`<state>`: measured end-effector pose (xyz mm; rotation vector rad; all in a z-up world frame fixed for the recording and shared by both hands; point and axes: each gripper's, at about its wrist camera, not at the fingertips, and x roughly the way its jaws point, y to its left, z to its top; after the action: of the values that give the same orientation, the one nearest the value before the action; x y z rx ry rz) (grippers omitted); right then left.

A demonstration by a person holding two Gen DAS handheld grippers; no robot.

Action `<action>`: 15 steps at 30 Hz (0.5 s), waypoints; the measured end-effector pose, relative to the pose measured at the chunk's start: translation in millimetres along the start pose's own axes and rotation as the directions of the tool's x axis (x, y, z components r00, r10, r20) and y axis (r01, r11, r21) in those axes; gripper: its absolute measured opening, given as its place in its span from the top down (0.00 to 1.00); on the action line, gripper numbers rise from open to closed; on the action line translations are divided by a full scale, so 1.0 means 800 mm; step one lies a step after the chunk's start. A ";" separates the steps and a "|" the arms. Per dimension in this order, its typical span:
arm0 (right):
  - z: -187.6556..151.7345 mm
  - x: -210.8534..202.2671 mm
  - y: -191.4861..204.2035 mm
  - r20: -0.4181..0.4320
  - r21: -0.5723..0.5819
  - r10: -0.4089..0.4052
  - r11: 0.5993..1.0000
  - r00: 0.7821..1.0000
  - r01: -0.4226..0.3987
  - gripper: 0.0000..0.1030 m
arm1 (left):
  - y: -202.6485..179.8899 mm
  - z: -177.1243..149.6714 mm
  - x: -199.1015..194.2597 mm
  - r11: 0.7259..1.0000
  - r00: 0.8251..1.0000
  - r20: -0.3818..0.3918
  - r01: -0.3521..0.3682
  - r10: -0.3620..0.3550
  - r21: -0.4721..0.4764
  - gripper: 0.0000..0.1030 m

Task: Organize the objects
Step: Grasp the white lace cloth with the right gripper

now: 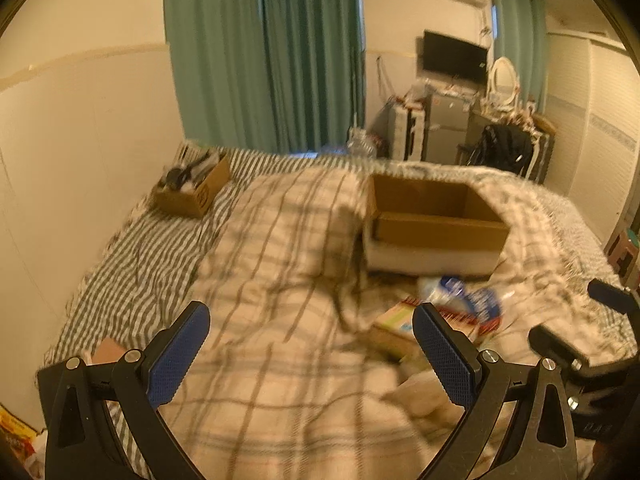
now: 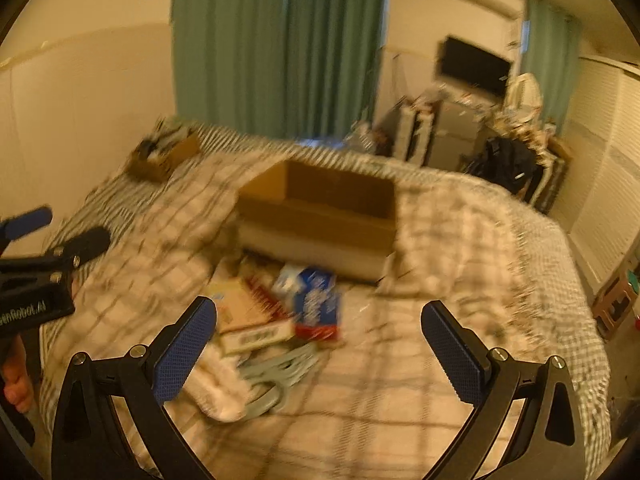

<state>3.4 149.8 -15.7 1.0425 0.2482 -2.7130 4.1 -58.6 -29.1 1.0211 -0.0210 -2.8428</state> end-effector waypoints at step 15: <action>-0.053 0.058 0.056 -0.244 -0.107 0.164 0.975 0.956 -0.195 0.81 | 0.006 -0.052 0.044 1.000 0.990 -0.141 0.011 -0.009 0.013 0.00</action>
<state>8.9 109.8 -81.8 1.2796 0.3468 -2.3782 4.5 -66.0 -83.2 1.2259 -0.0222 -2.7753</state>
